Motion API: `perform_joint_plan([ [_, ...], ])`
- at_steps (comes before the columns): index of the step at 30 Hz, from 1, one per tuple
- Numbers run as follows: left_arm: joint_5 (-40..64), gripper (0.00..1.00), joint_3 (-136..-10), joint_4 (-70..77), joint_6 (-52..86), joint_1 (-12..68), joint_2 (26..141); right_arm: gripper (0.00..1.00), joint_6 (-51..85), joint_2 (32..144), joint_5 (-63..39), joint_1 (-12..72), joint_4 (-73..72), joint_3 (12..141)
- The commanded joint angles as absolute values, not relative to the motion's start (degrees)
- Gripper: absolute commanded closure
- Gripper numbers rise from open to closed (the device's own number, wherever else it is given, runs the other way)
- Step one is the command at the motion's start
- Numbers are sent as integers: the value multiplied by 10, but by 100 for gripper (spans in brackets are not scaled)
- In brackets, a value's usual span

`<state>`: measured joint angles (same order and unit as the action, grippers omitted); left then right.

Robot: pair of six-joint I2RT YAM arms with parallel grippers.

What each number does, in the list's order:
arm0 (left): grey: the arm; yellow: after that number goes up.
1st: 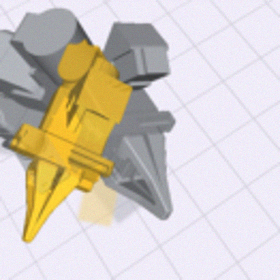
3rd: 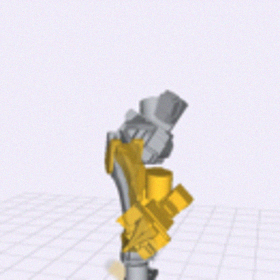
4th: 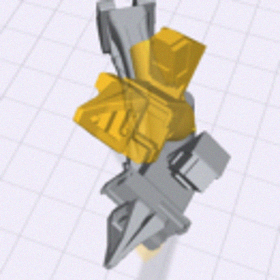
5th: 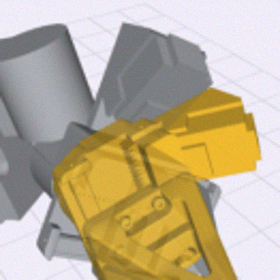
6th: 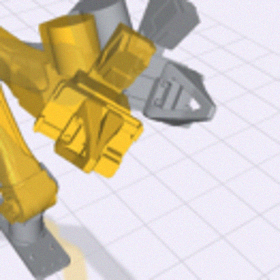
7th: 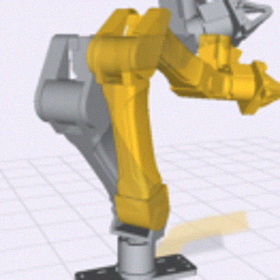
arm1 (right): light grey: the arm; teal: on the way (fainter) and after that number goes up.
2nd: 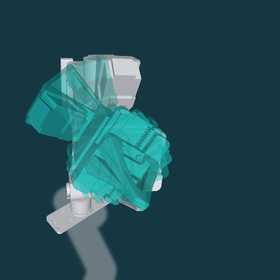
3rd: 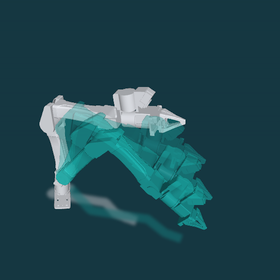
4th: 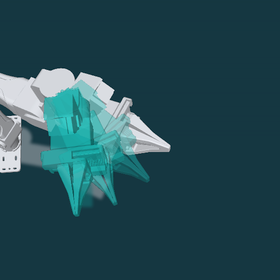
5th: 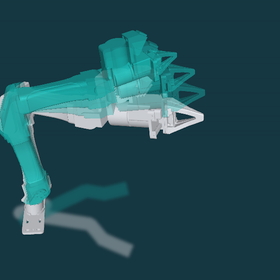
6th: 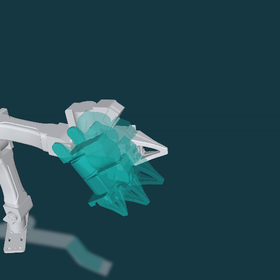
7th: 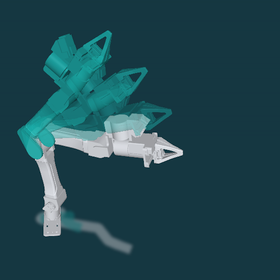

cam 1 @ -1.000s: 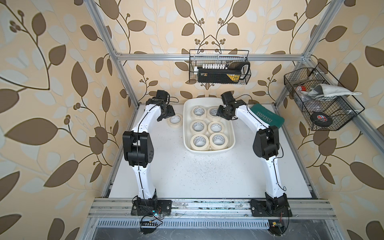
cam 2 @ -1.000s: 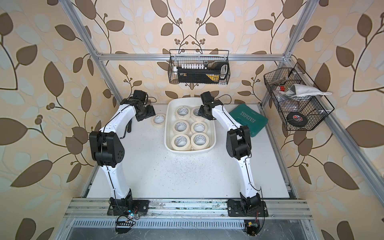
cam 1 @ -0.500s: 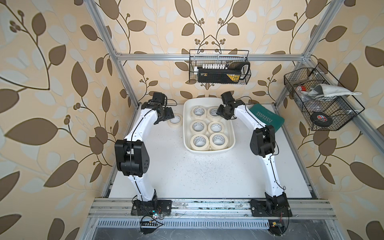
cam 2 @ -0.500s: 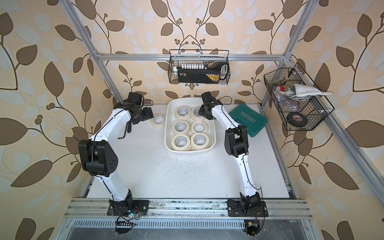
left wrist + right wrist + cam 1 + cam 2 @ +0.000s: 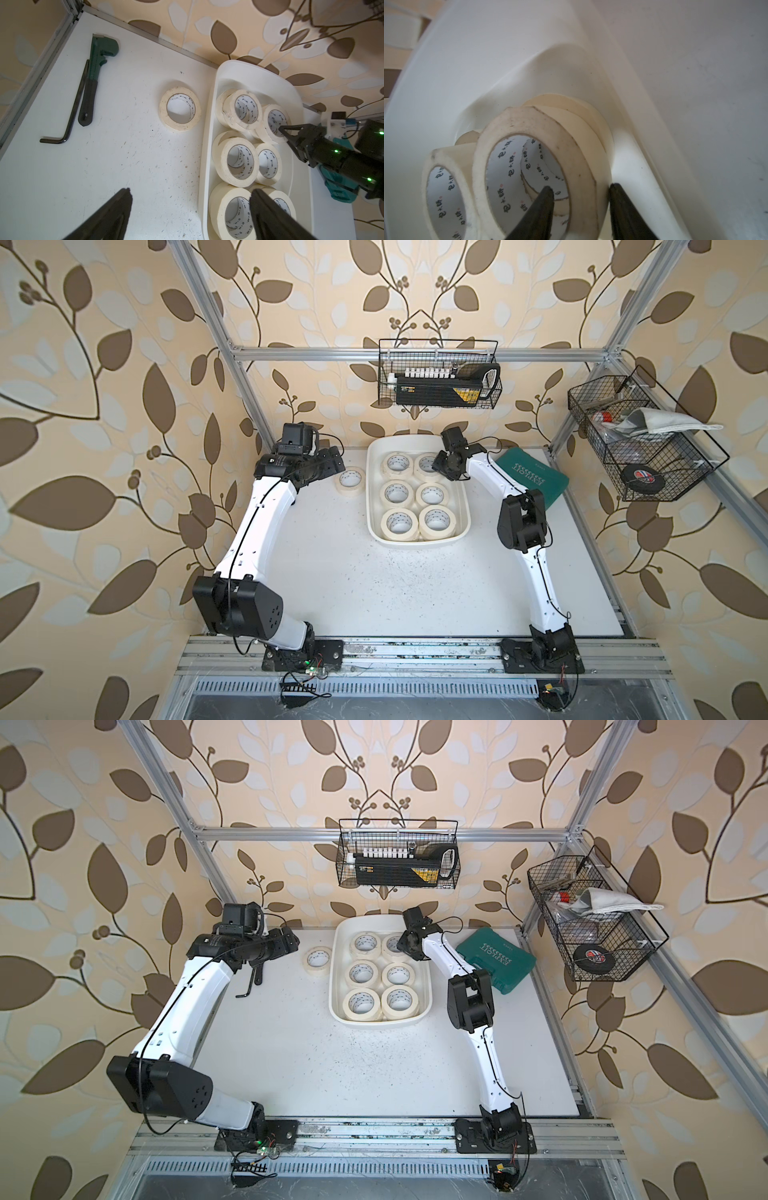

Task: Take out the art tape in the storage box
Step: Pick up the art tape from the storage box.

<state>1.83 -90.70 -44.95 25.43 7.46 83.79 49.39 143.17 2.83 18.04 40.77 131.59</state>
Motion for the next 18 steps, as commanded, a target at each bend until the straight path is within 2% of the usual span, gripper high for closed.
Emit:
perform_joint_plan([
  [1,29,8,-891,-439,259,72,809,56,513,1451,26,190,398,1311],
  [3,31,8,-884,-440,261,72,803,61,512,1450,23,192,397,1308],
  [5,35,8,-878,-441,262,72,799,71,505,1445,14,193,390,1302],
  [18,124,7,-872,-459,283,72,805,95,428,1317,56,214,349,1187],
])
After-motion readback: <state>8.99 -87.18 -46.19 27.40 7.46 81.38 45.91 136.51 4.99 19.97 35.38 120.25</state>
